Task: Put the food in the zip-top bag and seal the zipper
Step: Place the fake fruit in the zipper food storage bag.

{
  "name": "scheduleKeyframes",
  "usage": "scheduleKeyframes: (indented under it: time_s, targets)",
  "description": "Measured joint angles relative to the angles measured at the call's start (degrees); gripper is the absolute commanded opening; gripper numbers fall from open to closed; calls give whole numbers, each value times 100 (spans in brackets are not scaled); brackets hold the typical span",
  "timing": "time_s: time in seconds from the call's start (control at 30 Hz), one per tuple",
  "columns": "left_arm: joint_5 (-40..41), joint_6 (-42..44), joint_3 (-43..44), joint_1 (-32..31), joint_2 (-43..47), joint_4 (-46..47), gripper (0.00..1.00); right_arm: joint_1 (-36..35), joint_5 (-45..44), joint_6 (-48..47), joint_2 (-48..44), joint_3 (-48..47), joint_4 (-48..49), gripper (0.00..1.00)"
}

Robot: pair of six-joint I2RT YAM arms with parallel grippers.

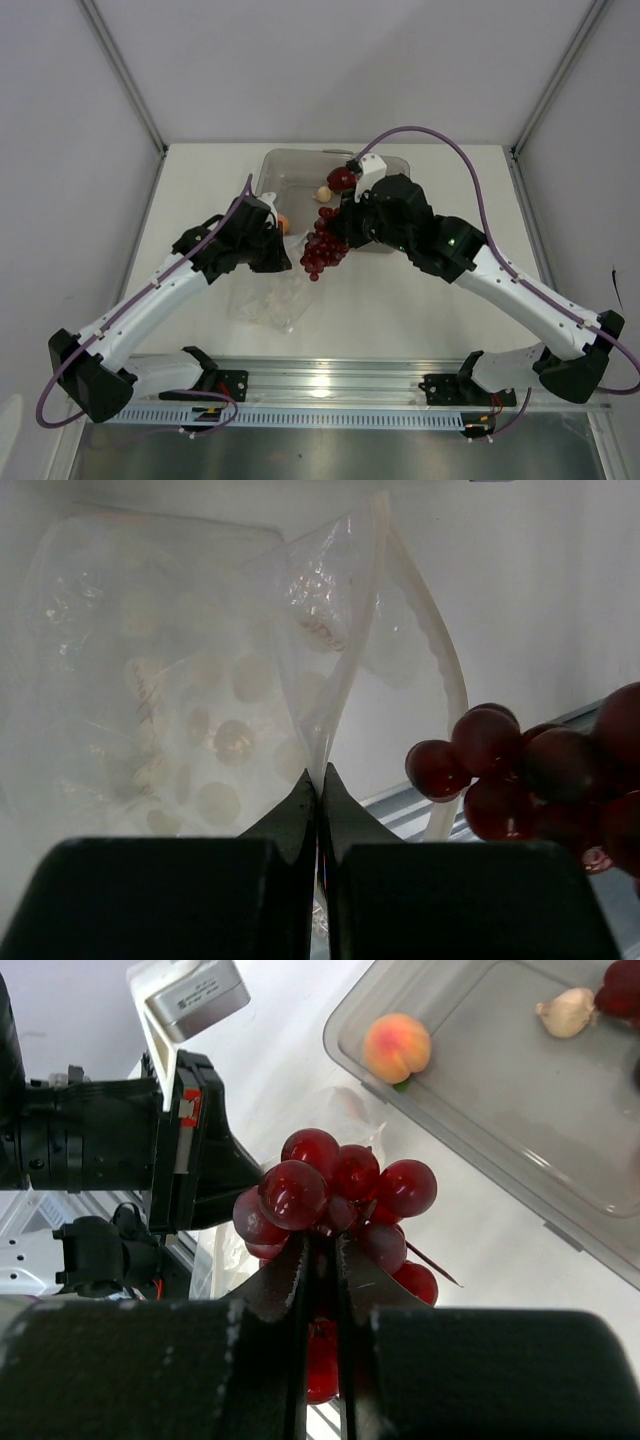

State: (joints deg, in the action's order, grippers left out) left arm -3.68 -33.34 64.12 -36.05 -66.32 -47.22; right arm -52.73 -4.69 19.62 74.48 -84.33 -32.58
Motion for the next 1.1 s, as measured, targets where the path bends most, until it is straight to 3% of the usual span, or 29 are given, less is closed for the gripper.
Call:
scheduleKeyframes:
  time_s: [0.9,1.0,1.1]
  targets:
    - [-866,-74,-55,24,531,385,0,-911,-673,575,964,326,22,1]
    - [-922,-109,-81,24,525,387,1,-938,-752,658,1047,321,20,5]
    - [-957,-116,-92,26,527,404,1,-955,-796,739,1147,321,9,16]
